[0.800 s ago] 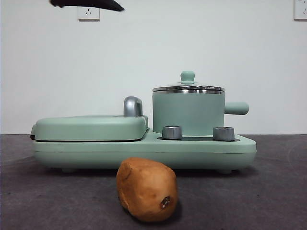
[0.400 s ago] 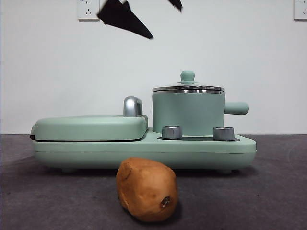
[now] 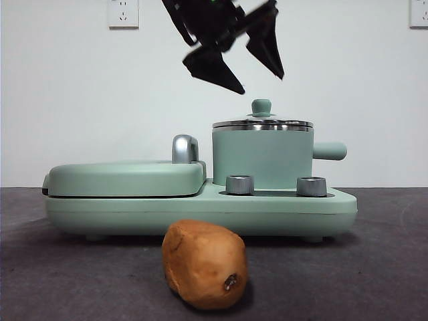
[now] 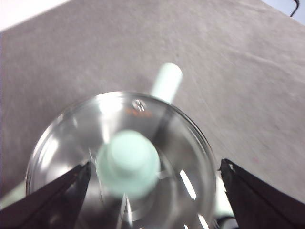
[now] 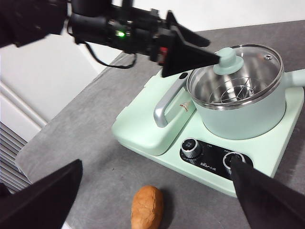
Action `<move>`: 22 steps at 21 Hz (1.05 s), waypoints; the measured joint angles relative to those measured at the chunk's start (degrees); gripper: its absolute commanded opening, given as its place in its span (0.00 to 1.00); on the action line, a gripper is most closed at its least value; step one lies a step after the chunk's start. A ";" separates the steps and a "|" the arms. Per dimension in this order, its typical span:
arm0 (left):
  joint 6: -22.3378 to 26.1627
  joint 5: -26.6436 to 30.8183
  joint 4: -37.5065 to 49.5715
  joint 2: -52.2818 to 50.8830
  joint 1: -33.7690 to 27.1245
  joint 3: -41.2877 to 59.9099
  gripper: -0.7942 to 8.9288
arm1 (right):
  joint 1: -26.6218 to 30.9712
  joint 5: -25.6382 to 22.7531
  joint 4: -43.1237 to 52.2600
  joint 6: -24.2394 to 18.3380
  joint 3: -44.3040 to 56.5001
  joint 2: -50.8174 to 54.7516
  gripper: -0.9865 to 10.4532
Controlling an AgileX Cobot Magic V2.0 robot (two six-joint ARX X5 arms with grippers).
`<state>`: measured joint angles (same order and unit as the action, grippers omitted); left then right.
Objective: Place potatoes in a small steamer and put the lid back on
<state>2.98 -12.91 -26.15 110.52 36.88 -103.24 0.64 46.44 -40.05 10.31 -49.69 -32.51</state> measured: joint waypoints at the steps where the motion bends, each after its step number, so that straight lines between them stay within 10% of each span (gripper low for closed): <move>1: 0.04 0.55 1.44 0.68 0.00 0.00 0.53 | 0.00 0.00 0.00 0.00 0.00 0.00 0.52; 13: -3.23 3.26 4.96 5.55 0.00 -0.26 0.51 | 0.00 -0.11 0.00 0.00 0.00 0.00 0.52; 22: -2.86 4.39 5.16 5.51 0.11 -0.72 0.17 | 0.00 -0.17 0.00 0.00 0.00 0.00 0.52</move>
<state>0.12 -8.51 -20.99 116.03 36.99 -103.96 0.64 46.26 -40.05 10.31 -49.69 -32.51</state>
